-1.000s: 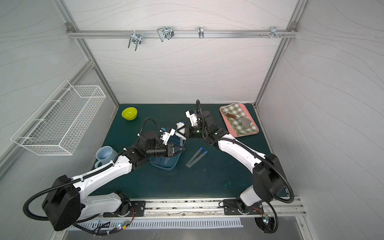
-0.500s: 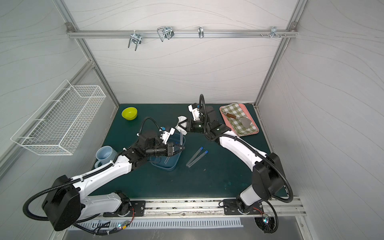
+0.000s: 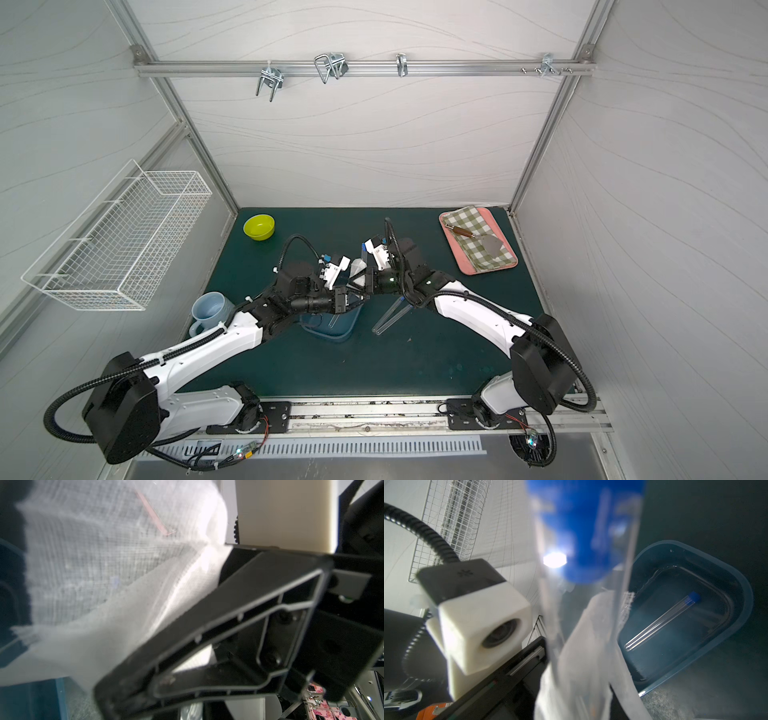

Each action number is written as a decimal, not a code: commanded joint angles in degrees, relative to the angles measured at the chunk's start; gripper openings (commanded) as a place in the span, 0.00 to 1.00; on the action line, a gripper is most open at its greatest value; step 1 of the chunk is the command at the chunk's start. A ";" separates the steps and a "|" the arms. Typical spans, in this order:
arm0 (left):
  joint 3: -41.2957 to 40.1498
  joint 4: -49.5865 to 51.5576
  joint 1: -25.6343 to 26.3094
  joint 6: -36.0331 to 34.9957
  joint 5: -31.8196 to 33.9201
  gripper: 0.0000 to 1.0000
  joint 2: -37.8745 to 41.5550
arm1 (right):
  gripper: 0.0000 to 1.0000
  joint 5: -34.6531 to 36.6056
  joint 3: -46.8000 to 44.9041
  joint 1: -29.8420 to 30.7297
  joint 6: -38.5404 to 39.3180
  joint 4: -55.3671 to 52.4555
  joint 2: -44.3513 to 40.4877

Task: Wipe the exteriors of test tubes
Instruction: Wipe the dirt from the test tube.

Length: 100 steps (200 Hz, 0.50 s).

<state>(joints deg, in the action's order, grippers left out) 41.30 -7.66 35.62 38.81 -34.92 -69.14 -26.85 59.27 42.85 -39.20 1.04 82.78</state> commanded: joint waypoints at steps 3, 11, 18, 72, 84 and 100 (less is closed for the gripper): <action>0.88 -3.41 -0.22 0.04 -0.61 0.06 0.63 | 0.22 -1.22 4.49 -3.32 0.85 0.11 1.99; 0.89 -3.33 -0.28 -0.01 -0.51 0.06 0.77 | 0.22 -1.74 6.27 -4.25 1.43 -0.33 2.99; 0.74 -3.24 -0.20 -0.03 -0.54 0.06 0.90 | 0.22 -1.88 7.92 -4.84 2.19 -0.78 3.57; 0.84 -3.33 -0.30 0.12 -0.01 0.06 1.16 | 0.22 -2.82 6.77 -4.27 1.95 -1.20 3.18; 0.88 -3.54 -0.38 0.30 -0.22 0.06 0.95 | 0.22 -2.44 4.03 -3.12 1.26 -0.87 1.64; 0.82 -3.68 -0.48 0.42 -0.31 0.06 0.80 | 0.22 -1.34 1.01 -1.17 1.02 -1.60 -0.61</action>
<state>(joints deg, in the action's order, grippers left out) 41.30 -7.44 35.53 39.18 -34.89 -69.14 -28.99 64.31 39.22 -37.80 1.26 85.52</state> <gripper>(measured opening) 0.143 0.222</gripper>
